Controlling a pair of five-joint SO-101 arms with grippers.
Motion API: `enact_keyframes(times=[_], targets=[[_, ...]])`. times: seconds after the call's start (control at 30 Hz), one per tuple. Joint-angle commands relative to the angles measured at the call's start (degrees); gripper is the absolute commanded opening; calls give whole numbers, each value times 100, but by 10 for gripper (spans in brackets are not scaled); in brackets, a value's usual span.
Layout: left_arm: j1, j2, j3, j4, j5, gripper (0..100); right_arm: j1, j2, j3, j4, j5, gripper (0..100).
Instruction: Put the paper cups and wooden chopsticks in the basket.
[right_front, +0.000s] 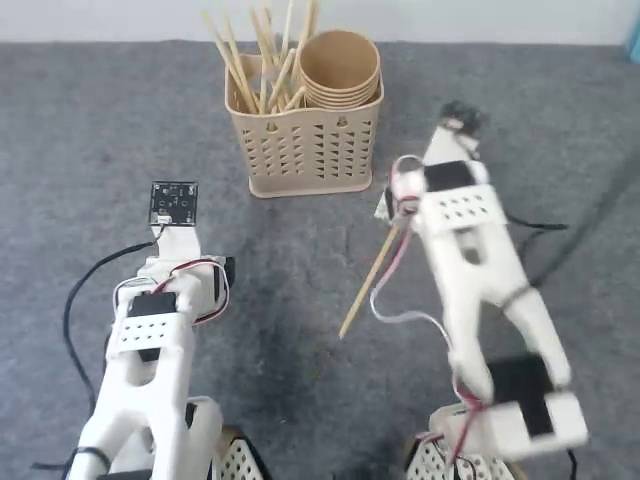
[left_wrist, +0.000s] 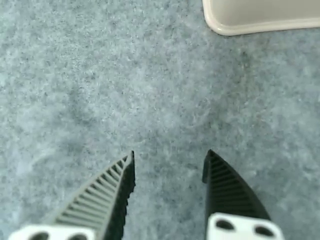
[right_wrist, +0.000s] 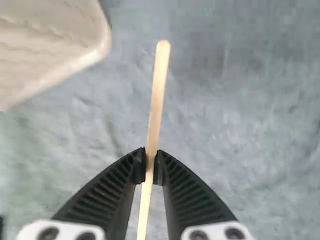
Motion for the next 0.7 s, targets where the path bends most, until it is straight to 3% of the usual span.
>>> enact_keyframes(times=[0.0, 0.23, 0.4, 0.53, 0.67], targets=[[-26, -88, -251, -53, -62, 214, -40, -1411, -35, -215, 62, 8], [-35, -88, -242, -53, -62, 214, -549, -3020, 0, -1701, 158, 8], [-35, -97, -242, -53, -70, 205, -866, -3152, 9, -3327, 862, 8], [-35, -132, -242, -53, -97, 115, -1015, -3143, 378, -4936, 1240, 8], [-9, -501, -31, -114, -396, 75, -1209, -2853, 853, -6774, 2268, 8]])
